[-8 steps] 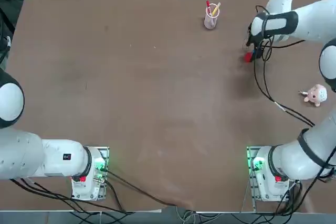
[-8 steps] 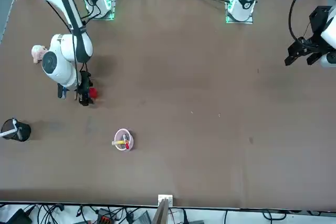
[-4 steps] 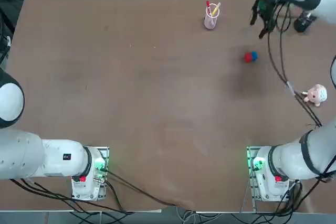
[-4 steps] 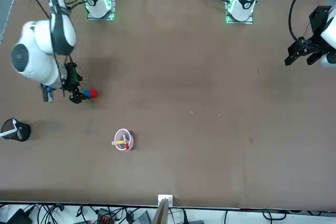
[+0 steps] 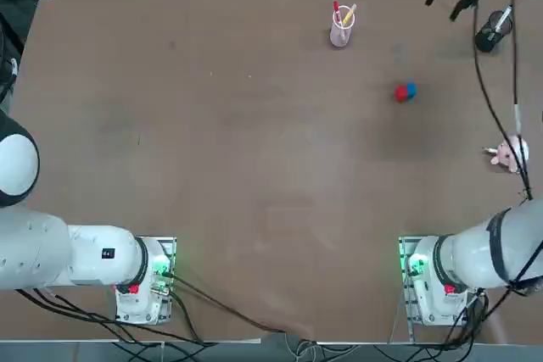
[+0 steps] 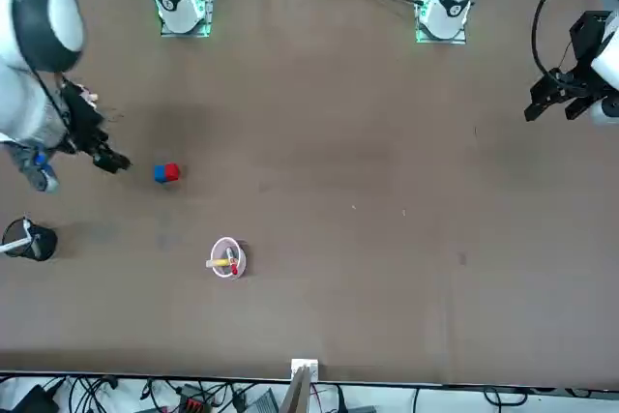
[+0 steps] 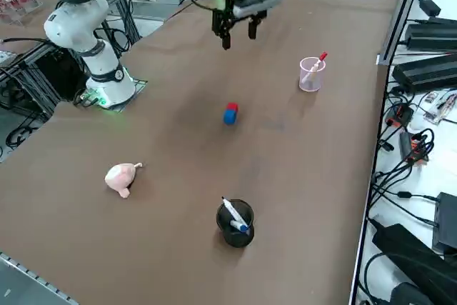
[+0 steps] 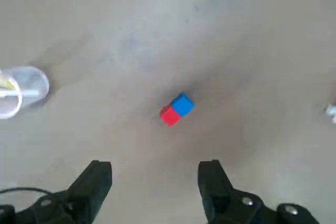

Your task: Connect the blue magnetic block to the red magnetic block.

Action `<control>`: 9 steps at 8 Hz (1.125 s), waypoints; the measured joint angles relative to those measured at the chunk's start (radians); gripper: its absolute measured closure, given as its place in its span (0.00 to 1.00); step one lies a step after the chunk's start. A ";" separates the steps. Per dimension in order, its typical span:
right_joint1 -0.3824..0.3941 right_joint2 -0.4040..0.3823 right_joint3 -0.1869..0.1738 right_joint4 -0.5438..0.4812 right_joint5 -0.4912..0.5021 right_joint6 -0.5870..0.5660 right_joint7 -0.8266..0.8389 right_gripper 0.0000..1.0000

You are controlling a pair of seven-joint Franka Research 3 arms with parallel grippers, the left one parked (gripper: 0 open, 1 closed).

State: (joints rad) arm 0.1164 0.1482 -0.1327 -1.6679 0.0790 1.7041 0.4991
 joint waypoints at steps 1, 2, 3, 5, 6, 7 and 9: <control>-0.014 -0.024 -0.006 0.011 -0.006 -0.011 -0.133 0.00; -0.021 -0.050 -0.009 0.014 -0.009 -0.017 -0.267 0.00; -0.024 -0.077 -0.010 0.016 -0.020 -0.021 -0.377 0.00; -0.036 -0.121 -0.012 0.017 -0.045 -0.037 -0.469 0.00; -0.035 -0.140 -0.009 0.017 -0.046 -0.046 -0.480 0.00; -0.031 -0.158 0.000 0.017 -0.046 -0.052 -0.482 0.00; -0.018 -0.198 0.011 0.016 -0.047 -0.116 -0.487 0.00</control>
State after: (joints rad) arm 0.0984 -0.0499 -0.1214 -1.6516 0.0321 1.5877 0.0121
